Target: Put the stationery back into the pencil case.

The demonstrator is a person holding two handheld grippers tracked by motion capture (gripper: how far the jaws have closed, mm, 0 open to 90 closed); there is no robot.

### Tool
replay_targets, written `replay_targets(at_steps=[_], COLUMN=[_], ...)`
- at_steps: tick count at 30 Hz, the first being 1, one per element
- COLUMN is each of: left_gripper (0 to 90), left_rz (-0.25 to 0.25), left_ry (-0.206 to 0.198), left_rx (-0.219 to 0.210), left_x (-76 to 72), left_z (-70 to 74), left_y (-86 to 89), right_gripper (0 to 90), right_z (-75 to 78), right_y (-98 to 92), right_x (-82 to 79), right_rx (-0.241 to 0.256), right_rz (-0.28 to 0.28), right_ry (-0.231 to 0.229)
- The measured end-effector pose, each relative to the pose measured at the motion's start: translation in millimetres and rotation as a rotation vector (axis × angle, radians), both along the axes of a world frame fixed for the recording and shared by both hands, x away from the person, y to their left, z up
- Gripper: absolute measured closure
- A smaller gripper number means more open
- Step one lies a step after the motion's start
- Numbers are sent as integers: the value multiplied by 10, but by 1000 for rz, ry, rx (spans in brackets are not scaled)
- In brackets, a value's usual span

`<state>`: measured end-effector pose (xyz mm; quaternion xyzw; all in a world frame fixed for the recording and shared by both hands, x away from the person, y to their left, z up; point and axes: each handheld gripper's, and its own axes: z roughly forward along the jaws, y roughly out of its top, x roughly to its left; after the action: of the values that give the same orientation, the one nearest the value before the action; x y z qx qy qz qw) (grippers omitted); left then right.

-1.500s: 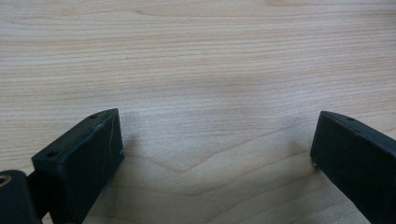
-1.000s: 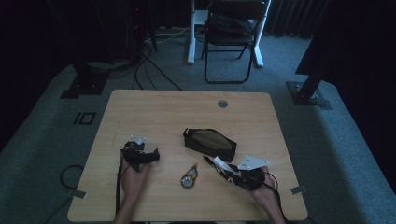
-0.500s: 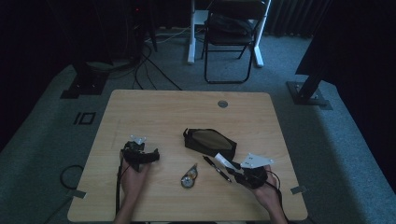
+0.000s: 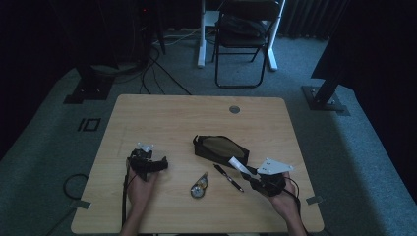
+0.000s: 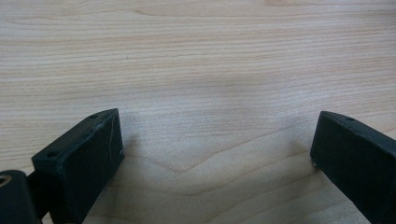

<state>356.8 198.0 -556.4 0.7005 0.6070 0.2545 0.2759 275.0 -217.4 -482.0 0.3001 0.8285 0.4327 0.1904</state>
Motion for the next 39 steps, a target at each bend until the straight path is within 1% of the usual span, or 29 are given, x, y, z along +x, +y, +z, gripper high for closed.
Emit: replay_targets(at_steps=[4, 15, 32, 34, 39], left_gripper=[27, 27, 27, 27, 27], left_rz=[0, 0, 0, 0, 0], left_ry=[0, 0, 0, 0, 0], left_rx=[0, 0, 0, 0, 0], left_x=[0, 0, 0, 0, 0], left_z=[0, 0, 0, 0, 0], left_y=[0, 0, 0, 0, 0], right_gripper=[714, 714, 714, 714, 714], right_z=[58, 136, 169, 160, 169], right_y=[0, 8, 28, 39, 69], right_x=[20, 65, 174, 214, 253], right_rx=[-3, 13, 11, 7, 4], right_rz=[1, -3, -7, -7, -4], right_ry=[-16, -28, -36, -35, -35])
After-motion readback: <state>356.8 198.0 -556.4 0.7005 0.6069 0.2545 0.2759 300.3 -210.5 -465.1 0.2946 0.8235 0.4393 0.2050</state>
